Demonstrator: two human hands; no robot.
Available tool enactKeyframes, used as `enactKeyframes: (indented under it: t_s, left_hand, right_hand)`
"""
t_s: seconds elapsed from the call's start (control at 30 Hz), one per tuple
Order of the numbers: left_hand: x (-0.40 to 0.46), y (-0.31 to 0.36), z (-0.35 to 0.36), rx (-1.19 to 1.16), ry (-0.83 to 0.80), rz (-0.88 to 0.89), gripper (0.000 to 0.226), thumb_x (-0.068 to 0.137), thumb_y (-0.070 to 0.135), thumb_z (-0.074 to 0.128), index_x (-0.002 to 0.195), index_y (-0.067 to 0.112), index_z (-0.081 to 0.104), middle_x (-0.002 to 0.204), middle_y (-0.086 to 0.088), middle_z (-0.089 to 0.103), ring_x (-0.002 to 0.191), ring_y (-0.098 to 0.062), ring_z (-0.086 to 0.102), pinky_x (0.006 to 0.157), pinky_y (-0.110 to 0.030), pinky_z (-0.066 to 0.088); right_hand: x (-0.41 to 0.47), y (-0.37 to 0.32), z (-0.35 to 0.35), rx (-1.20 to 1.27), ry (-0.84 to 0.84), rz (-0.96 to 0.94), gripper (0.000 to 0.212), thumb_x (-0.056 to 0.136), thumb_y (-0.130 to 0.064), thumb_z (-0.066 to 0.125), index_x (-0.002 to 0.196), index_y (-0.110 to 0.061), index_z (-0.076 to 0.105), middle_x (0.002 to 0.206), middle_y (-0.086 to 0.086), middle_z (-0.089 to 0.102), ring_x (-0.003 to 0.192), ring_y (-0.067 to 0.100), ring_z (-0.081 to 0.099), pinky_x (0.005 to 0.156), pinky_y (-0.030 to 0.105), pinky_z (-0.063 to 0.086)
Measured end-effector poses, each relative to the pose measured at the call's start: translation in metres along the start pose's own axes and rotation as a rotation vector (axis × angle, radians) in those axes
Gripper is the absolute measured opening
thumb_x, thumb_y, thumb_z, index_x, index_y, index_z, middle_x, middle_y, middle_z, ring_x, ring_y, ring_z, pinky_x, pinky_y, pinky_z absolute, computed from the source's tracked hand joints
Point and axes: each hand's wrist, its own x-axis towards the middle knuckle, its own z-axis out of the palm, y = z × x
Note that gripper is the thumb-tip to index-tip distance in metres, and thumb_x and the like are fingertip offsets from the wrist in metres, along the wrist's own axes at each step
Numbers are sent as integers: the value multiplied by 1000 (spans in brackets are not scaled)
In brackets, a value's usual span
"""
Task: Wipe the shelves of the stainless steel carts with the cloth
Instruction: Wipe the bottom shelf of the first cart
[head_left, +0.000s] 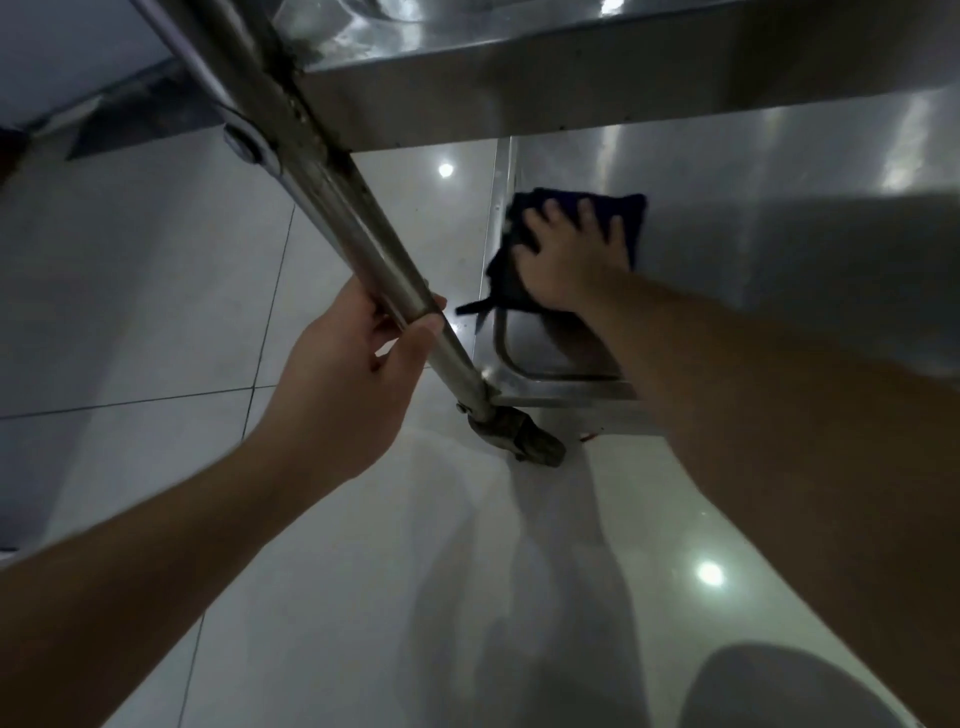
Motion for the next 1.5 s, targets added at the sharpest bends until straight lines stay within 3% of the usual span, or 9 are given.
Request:
enactKeyframes:
  t_s: [0.23, 0.4, 0.7, 0.83, 0.97, 1.13, 1.2, 1.33, 1.5]
  left_hand:
    - [-1, -3, 2, 22, 13, 19, 22, 102, 32, 60, 123, 26, 64, 102, 30, 66, 95, 24, 59, 74, 6, 39]
    - [0, -4, 3, 18, 25, 4, 24, 102, 31, 61, 126, 26, 64, 103, 43, 65, 96, 20, 62, 74, 4, 41]
    - [-6, -1, 7, -10, 58, -17, 24, 103, 34, 60, 126, 30, 64, 107, 37, 69, 97, 9, 68, 86, -21, 53]
    - [-4, -4, 9, -27, 73, -50, 26, 103, 36, 59, 128, 30, 62, 107, 35, 69, 99, 6, 69, 87, -23, 52]
    - [-1, -4, 7, -35, 83, -76, 28, 103, 37, 59, 131, 30, 60, 110, 27, 71, 102, -2, 70, 93, -31, 55]
    - [-3, 0, 8, -13, 82, -75, 26, 104, 36, 58, 129, 32, 58, 106, 36, 68, 101, 6, 67, 86, -16, 50]
    - [-3, 2, 8, -19, 80, -76, 26, 105, 36, 57, 130, 32, 56, 112, 29, 69, 105, 1, 68, 93, -26, 54]
    - [-2, 1, 7, -22, 63, -70, 24, 104, 37, 58, 127, 33, 56, 115, 24, 70, 107, -1, 68, 94, -28, 54]
    - [-4, -1, 8, -27, 70, -61, 27, 103, 37, 60, 129, 30, 59, 112, 24, 72, 104, -2, 70, 91, -25, 54]
  right_hand:
    - [-31, -33, 23, -28, -38, -254, 59, 103, -54, 18, 161, -39, 17, 171, -13, 2, 157, 24, -5, 122, 55, -10]
    - [-59, 69, 5, -22, 106, -30, 65, 97, -60, 18, 160, -41, 17, 170, -15, 8, 157, 20, 1, 123, 52, -4]
    - [-117, 276, -61, -20, 168, 458, 68, 98, -60, 23, 161, -36, 18, 171, -7, 11, 157, 31, 5, 121, 64, 6]
    - [-121, 232, -45, -37, 144, 417, 63, 103, -56, 23, 162, -37, 14, 171, -7, 7, 157, 31, 3, 123, 61, 6]
    - [-123, 136, -10, -85, 69, 159, 64, 101, -56, 24, 161, -39, 11, 171, -12, 4, 157, 27, 1, 123, 56, 4]
    - [-118, 2, 27, -67, -84, -165, 62, 102, -53, 19, 161, -40, 6, 171, -12, -2, 157, 25, -8, 122, 55, -8]
    - [-118, -19, 31, -46, -85, -218, 60, 104, -51, 19, 161, -39, 7, 171, -10, 0, 157, 26, -7, 121, 55, -9]
    - [-126, 11, 25, -53, -52, -171, 63, 99, -56, 19, 160, -43, 11, 170, -16, 3, 157, 18, -4, 124, 52, -5]
    - [-145, 136, -8, -64, 41, 108, 62, 101, -59, 27, 160, -47, 13, 169, -21, 4, 157, 14, 0, 126, 48, 2]
